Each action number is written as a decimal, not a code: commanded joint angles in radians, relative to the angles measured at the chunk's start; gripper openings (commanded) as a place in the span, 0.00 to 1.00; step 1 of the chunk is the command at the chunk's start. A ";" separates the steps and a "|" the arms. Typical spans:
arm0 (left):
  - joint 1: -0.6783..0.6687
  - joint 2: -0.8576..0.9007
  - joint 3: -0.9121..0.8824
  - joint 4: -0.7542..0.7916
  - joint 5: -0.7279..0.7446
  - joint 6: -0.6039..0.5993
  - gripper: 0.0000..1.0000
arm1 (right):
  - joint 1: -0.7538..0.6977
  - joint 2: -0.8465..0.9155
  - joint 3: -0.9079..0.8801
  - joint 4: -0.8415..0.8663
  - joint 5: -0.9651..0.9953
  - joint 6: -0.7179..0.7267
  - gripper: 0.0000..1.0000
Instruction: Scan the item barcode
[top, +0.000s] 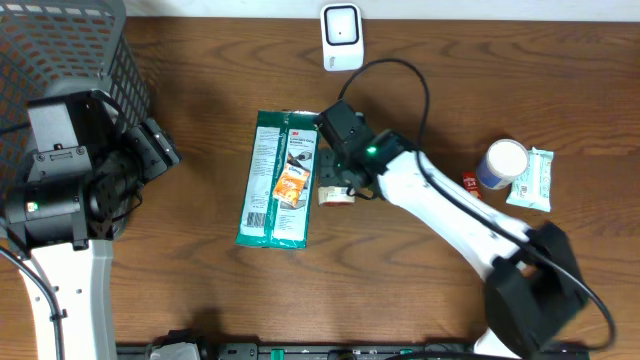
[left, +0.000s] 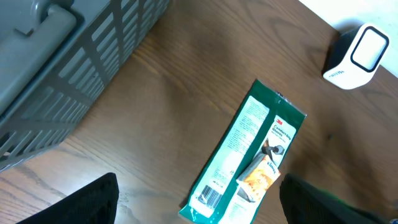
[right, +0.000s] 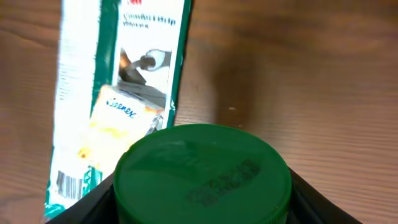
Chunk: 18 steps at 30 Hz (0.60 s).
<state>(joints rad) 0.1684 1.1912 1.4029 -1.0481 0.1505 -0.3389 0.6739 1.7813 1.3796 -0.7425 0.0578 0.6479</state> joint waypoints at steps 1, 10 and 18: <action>0.005 0.004 0.002 -0.003 -0.006 0.013 0.81 | -0.005 -0.075 0.009 -0.033 0.158 -0.047 0.52; 0.005 0.004 0.002 -0.003 -0.006 0.013 0.81 | -0.005 -0.100 0.002 -0.084 0.459 0.008 0.52; 0.005 0.004 0.002 -0.003 -0.006 0.013 0.81 | -0.005 -0.100 -0.070 0.007 0.552 0.047 0.52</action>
<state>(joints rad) 0.1684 1.1912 1.4029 -1.0481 0.1505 -0.3389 0.6739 1.6985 1.3483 -0.7692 0.5201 0.6674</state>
